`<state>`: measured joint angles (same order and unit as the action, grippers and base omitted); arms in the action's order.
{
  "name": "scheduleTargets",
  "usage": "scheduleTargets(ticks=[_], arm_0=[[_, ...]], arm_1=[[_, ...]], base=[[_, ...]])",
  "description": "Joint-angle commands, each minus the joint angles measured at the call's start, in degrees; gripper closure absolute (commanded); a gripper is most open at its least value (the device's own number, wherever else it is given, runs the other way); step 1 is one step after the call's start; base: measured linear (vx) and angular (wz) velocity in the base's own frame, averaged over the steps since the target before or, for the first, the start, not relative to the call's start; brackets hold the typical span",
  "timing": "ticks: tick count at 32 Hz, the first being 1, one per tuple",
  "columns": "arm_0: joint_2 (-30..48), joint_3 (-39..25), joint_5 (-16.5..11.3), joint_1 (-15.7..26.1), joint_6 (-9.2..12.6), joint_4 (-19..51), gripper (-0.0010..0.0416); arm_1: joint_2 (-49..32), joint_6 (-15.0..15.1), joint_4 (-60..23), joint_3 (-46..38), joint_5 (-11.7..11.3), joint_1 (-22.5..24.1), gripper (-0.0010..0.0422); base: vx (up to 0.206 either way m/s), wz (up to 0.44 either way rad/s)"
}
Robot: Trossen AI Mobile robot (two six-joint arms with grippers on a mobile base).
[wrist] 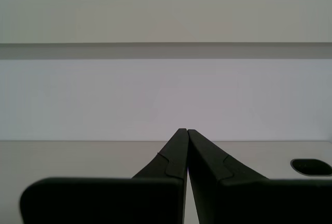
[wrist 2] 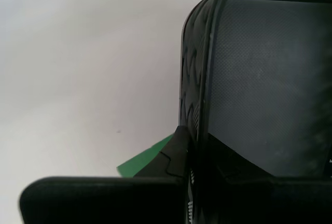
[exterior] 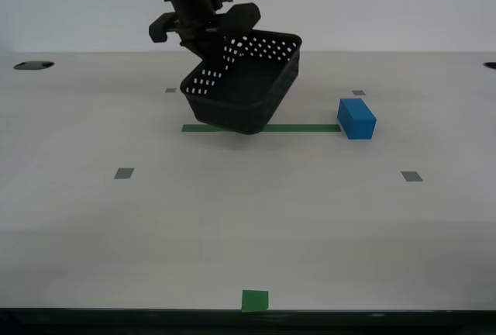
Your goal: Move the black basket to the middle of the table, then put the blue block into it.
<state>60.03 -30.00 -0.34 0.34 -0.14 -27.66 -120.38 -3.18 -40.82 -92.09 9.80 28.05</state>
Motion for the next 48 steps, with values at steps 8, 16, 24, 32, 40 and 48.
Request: scheduleTargets(ticks=[8,16,24,32,40,48], arm_0=[[-0.02,-0.04,0.00,0.04,0.13,1.25,0.0405],[-0.02,-0.04,-0.02,0.04,0.13,1.33,0.0405],[-0.02,-0.04,-0.02,0.09,0.13,2.03,0.0405],[-0.02,-0.04,-2.78,0.20,1.09,8.22,0.0405],[-0.02,-0.04,-11.82,1.09,4.48,16.94,0.0405],[1.01,-0.07,-15.06,4.33,5.31,21.73,0.0329]], arm_1=[[-5.53,-1.16,0.15,-2.99,-0.17,0.79,0.0414],[-8.70,-0.50,-3.98,-8.74,-0.44,2.47,0.0412],[-8.72,2.23,-4.39,-8.63,-0.44,2.36,0.0309],[-7.43,2.27,-0.07,-8.63,-1.49,1.49,0.0178],[-2.97,3.06,1.84,-8.63,-4.87,-8.24,0.0290],[-1.46,5.25,1.49,-8.61,-4.87,-18.80,0.0416]], base=[[0.000,0.000],[0.000,0.000],[0.000,0.000],[0.000,0.000],[0.000,0.000],[0.000,0.000]])
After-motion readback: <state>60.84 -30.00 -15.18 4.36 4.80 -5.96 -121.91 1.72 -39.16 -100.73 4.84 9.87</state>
